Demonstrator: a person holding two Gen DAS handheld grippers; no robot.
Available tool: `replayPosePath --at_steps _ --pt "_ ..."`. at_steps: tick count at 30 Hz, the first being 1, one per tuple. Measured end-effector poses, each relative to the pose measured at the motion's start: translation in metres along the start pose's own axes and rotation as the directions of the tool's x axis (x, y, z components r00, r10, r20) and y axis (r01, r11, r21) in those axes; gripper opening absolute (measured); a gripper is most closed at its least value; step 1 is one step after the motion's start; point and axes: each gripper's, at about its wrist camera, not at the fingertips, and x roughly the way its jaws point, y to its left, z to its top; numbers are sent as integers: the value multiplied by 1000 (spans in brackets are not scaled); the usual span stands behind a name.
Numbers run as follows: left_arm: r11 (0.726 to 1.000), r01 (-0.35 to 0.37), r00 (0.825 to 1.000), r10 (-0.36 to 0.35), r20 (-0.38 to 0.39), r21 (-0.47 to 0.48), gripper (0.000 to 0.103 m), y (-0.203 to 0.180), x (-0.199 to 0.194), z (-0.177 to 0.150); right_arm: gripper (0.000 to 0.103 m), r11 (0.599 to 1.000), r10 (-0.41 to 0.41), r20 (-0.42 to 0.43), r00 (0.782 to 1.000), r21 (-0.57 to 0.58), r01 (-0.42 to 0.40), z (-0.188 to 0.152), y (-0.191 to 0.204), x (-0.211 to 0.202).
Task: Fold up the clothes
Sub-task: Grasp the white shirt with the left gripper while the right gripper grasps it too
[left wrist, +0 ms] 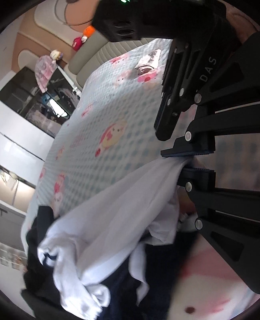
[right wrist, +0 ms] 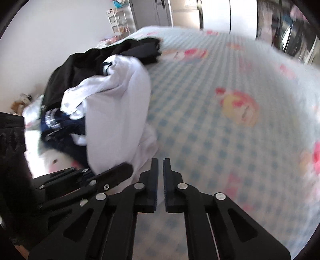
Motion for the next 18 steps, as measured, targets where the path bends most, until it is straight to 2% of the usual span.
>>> replayPosePath --at_steps 1,2,3,4,8,11,13,15,16,17,18 --pt "1000 -3 1000 3 -11 -12 20 7 -2 -1 25 1000 16 -6 1000 16 -16 -1 1 3" --pt "1000 -13 1000 13 -12 -26 27 16 -7 -1 31 999 33 -11 999 30 -33 -2 2 7" --pt "998 -35 999 35 0 -43 41 25 -12 0 33 998 49 -16 999 46 -49 -1 3 11" --pt "998 -39 999 40 15 -57 46 31 -16 0 39 996 66 -19 998 64 -64 0 4 16" --pt "989 -13 998 21 54 -147 48 61 -28 0 63 983 131 -31 991 135 -126 6 8 35" --pt "983 -8 997 23 79 -182 48 77 -32 3 68 968 184 -45 982 182 -173 10 14 51" --pt "982 -7 996 24 87 -189 46 82 -33 3 68 957 220 -60 974 208 -203 10 18 63" --pt "981 4 996 14 88 -196 46 84 -32 2 59 953 242 -68 968 203 -224 8 23 72" --pt "981 14 996 2 86 -193 46 83 -30 2 32 959 238 -74 969 178 -222 7 26 75" --pt "982 30 997 -16 79 -188 46 80 -25 1 19 975 192 -80 978 132 -180 5 31 77" --pt "981 44 997 -31 70 -191 46 76 -20 1 17 989 133 -83 988 79 -127 3 37 77"
